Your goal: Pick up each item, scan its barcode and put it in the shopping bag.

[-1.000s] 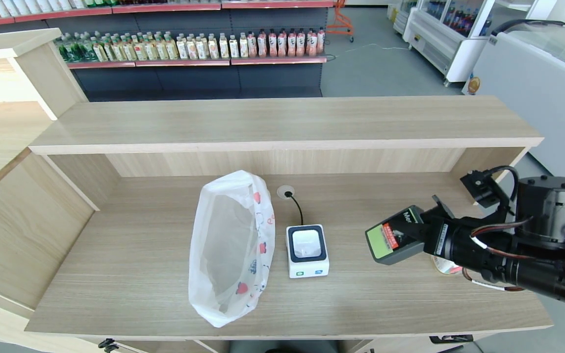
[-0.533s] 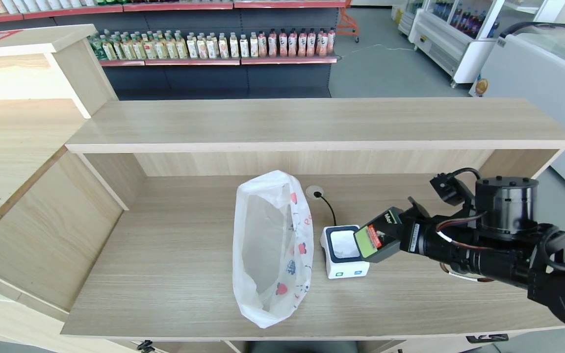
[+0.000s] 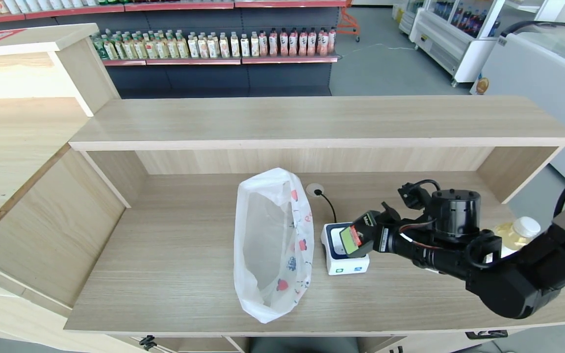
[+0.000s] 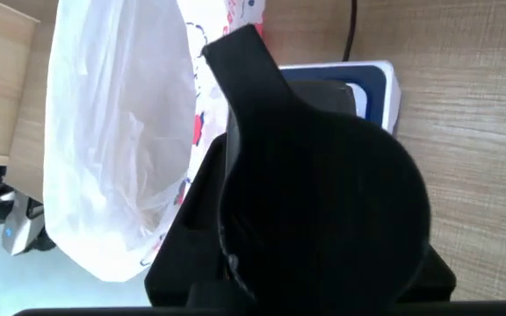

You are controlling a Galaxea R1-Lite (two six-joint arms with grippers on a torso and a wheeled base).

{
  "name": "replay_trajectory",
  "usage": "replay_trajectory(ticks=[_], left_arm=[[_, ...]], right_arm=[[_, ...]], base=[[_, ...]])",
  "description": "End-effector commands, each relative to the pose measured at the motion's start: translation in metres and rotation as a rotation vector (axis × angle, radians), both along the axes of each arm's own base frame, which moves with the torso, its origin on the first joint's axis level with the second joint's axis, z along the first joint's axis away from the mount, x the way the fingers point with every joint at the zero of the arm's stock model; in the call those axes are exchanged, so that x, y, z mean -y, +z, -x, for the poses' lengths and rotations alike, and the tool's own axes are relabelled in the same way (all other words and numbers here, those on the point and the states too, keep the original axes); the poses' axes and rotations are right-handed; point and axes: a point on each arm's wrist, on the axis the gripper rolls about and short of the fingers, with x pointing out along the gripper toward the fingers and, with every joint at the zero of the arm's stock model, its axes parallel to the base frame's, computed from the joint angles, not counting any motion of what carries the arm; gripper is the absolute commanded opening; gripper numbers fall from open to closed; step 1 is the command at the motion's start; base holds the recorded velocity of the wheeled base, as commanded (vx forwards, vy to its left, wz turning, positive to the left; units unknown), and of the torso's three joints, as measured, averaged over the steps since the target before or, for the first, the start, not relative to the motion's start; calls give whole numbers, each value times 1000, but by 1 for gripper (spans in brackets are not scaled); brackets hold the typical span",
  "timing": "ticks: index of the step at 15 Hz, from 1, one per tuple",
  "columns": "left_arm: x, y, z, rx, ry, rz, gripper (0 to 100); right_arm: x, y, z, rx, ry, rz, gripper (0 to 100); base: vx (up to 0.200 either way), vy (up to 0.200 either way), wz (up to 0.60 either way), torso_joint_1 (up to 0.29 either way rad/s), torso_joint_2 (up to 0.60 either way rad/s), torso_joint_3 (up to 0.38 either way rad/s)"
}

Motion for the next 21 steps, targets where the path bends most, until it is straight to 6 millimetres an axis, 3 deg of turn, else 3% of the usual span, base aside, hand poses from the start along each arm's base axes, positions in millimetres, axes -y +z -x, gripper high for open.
replay_trajectory(ticks=[1, 8, 21], left_arm=[[0, 0, 0, 0, 0, 0, 100], [0, 0, 0, 0, 0, 0, 100], [0, 0, 0, 0, 0, 0, 100]], right_arm=[[-10, -21, -18, -27, 11, 10, 0], [-38, -39, -23, -28, 74, 10, 0], [-28, -27, -26, 17, 46, -5, 0]], base=[[0, 0, 0, 0, 0, 0], [0, 0, 0, 0, 0, 0], [0, 0, 0, 0, 0, 0]])
